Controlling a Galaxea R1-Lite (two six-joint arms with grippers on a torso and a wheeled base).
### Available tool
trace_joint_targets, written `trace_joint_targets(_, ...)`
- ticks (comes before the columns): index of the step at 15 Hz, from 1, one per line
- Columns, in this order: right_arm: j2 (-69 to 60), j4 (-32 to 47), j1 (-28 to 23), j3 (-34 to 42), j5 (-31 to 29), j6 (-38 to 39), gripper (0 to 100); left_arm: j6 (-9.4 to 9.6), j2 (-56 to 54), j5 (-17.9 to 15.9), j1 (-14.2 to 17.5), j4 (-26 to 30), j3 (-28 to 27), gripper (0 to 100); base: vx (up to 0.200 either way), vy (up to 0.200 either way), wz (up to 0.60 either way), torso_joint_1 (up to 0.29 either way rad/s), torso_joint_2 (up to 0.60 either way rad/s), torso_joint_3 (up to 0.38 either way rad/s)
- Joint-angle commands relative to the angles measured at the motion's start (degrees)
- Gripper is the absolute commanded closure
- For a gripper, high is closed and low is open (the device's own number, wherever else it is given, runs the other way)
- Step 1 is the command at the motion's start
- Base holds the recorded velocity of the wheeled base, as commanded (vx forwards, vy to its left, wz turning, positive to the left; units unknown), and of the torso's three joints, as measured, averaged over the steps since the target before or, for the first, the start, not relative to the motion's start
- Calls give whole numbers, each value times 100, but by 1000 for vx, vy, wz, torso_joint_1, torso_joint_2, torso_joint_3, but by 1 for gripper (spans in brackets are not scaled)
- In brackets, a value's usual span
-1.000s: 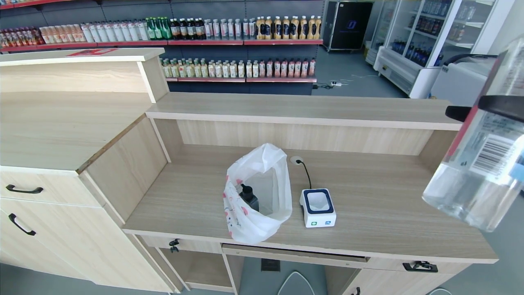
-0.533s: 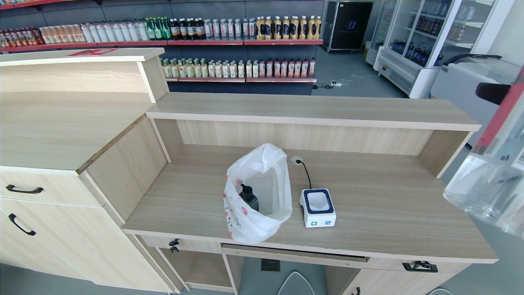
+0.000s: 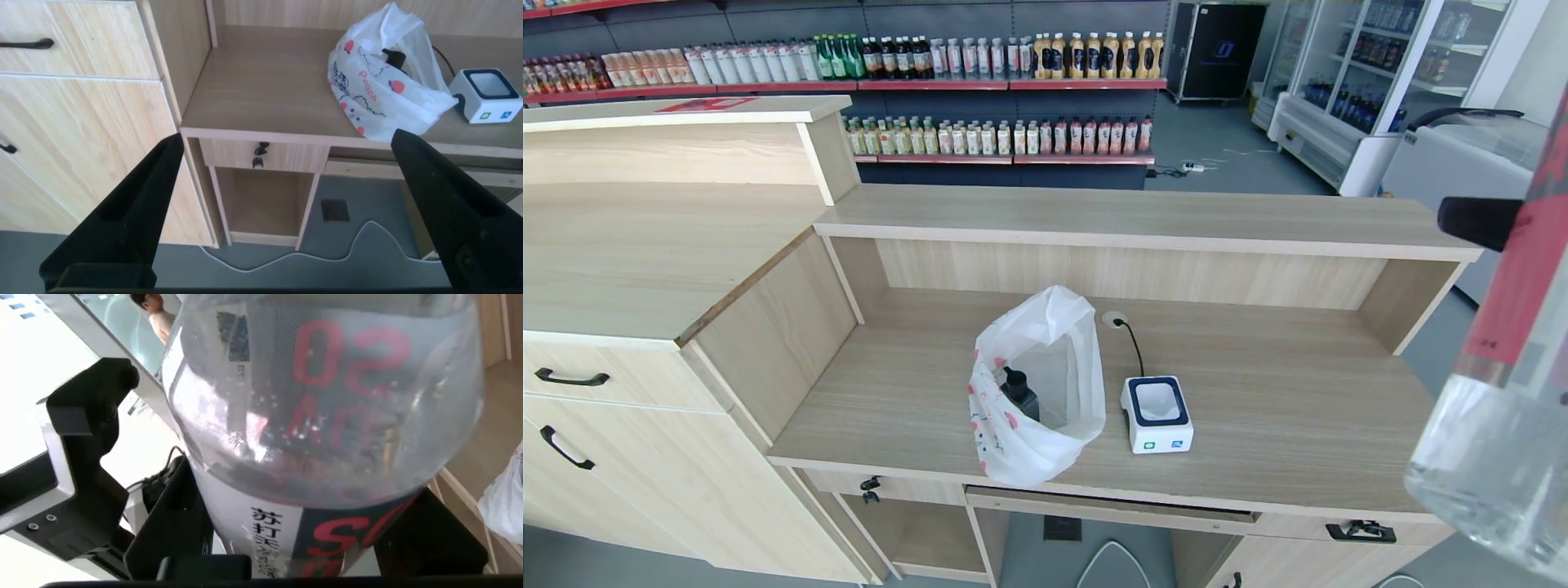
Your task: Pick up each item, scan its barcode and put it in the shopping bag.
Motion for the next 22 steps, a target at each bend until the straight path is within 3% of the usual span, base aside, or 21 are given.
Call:
trace_joint_targets(1, 44, 3, 42, -1, 13, 6, 100, -2, 1, 0, -2, 0, 0, 0, 0, 0, 0, 0, 0, 0)
trace_joint_targets(8, -668, 170, 68, 395, 197, -3, 100, -2, 1, 0, -2, 0, 0, 0, 0, 0, 0, 0, 0, 0)
trace_joint_targets(22, -255, 135, 218, 395, 206, -478, 100, -2, 1, 0, -2, 0, 0, 0, 0, 0, 0, 0, 0, 0)
